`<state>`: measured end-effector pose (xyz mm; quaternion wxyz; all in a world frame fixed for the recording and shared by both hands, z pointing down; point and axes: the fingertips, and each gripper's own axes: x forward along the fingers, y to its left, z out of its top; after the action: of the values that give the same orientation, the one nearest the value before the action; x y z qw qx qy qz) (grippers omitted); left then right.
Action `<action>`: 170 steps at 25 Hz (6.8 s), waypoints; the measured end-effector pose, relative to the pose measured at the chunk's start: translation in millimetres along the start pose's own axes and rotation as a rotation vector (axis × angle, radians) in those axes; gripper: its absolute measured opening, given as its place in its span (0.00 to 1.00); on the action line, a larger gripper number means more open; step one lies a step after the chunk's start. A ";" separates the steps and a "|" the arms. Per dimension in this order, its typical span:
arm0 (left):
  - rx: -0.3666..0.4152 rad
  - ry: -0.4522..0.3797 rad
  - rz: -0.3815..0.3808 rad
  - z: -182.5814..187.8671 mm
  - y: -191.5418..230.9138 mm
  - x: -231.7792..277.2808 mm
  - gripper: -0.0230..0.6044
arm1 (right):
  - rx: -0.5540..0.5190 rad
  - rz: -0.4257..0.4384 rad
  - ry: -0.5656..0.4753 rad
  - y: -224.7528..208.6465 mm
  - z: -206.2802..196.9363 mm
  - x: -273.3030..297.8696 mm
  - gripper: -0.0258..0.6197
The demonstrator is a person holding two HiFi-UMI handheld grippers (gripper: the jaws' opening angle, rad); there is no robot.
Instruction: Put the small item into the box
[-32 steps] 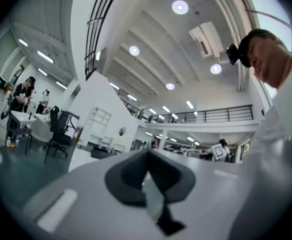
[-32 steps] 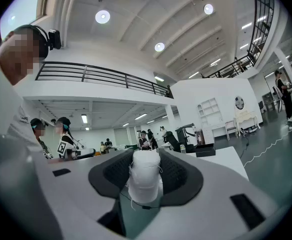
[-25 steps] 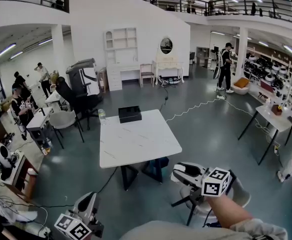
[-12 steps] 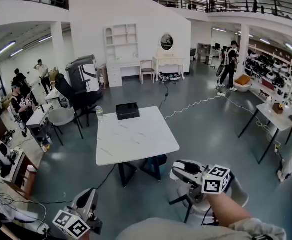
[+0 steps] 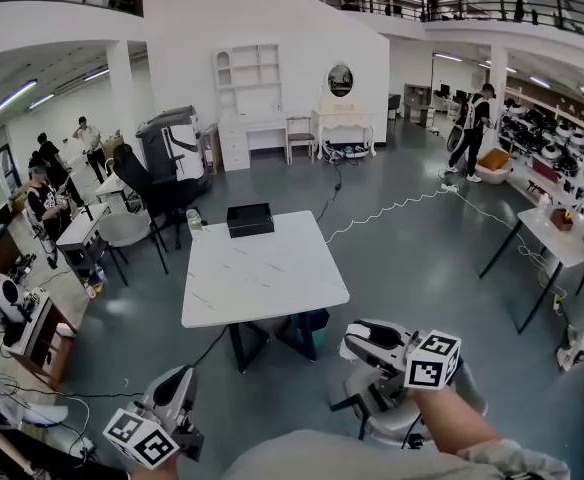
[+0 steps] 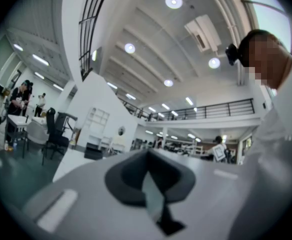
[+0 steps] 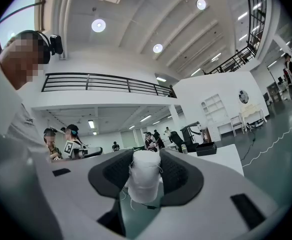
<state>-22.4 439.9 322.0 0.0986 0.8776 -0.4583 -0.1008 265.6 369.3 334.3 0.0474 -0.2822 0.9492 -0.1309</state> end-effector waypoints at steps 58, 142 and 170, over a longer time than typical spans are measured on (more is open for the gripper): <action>-0.070 0.070 -0.222 30.9 325.8 132.4 0.04 | 0.028 -0.201 0.018 -109.4 17.8 296.2 0.29; -0.147 0.242 -0.018 -117.5 683.0 659.5 0.04 | -0.082 -0.001 0.340 -607.6 -85.0 770.6 0.29; -0.172 0.265 -0.043 -162.1 702.5 678.4 0.04 | -0.173 0.097 0.533 -631.2 -144.3 830.5 0.29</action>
<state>-150.4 -500.0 605.4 0.2306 0.8811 -0.4120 -0.0250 -122.4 -563.0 633.3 -0.2219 -0.1948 0.9483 -0.1166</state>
